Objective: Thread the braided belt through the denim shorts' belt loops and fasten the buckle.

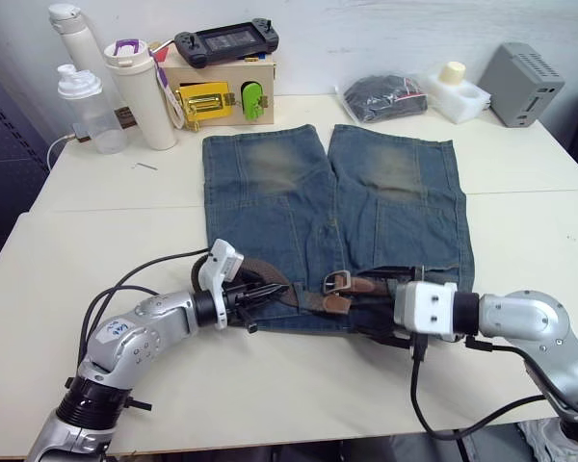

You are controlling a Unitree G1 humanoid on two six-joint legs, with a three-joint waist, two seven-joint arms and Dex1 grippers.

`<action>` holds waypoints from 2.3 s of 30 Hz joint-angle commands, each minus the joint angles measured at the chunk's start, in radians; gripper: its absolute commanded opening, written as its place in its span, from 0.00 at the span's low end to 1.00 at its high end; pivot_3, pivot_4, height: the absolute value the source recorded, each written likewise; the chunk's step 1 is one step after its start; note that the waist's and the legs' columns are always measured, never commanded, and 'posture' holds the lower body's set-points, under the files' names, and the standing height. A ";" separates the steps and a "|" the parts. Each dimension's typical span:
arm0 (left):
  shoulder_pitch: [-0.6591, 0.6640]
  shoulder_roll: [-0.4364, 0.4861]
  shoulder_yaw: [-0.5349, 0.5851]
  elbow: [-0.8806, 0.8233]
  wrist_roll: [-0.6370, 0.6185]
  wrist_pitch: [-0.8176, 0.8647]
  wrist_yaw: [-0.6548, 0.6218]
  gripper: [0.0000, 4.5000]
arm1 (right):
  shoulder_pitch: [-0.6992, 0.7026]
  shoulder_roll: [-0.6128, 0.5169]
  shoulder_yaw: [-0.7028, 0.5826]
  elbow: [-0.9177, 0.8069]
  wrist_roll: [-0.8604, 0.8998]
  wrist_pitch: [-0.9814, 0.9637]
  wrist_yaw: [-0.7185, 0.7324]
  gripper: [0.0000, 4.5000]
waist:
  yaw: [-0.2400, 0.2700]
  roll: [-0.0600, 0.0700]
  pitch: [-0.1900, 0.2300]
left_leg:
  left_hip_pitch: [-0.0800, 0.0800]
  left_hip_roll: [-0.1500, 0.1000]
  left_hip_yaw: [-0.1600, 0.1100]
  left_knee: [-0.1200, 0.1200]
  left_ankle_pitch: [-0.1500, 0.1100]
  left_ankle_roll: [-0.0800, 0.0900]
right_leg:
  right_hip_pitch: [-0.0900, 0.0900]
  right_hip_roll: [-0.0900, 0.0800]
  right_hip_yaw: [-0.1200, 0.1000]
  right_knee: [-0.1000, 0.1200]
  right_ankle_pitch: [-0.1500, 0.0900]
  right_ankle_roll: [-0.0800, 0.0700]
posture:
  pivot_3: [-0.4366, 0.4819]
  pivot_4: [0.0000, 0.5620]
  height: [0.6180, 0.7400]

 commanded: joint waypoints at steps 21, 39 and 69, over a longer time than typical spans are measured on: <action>0.010 -0.079 0.078 -0.011 0.052 0.083 -0.050 0.00 | -0.073 0.097 0.055 0.112 -0.288 -0.394 -0.179 0.71 | 0.000 0.000 0.000 | 0.000 0.000 -0.001 0.001 0.000 0.000 | -0.002 0.001 0.000 0.005 0.000 0.000 | 0.48 0.27 0.23; 0.012 -0.102 0.116 -0.020 0.061 0.120 -0.048 0.00 | -0.047 0.120 0.089 0.055 -0.254 -0.306 -0.123 0.08 | -0.003 0.000 0.000 | 0.000 0.000 -0.001 0.001 0.000 0.000 | -0.002 0.001 0.000 0.005 0.000 0.000 | 0.48 0.27 0.23; 0.019 -0.107 0.144 -0.036 0.065 0.116 -0.081 0.00 | -0.055 0.124 0.092 0.033 -0.256 -0.312 -0.107 0.02 | -0.003 0.000 0.000 | 0.000 0.000 -0.001 0.001 0.000 0.000 | -0.002 0.001 0.000 0.005 0.000 0.000 | 0.48 0.27 0.23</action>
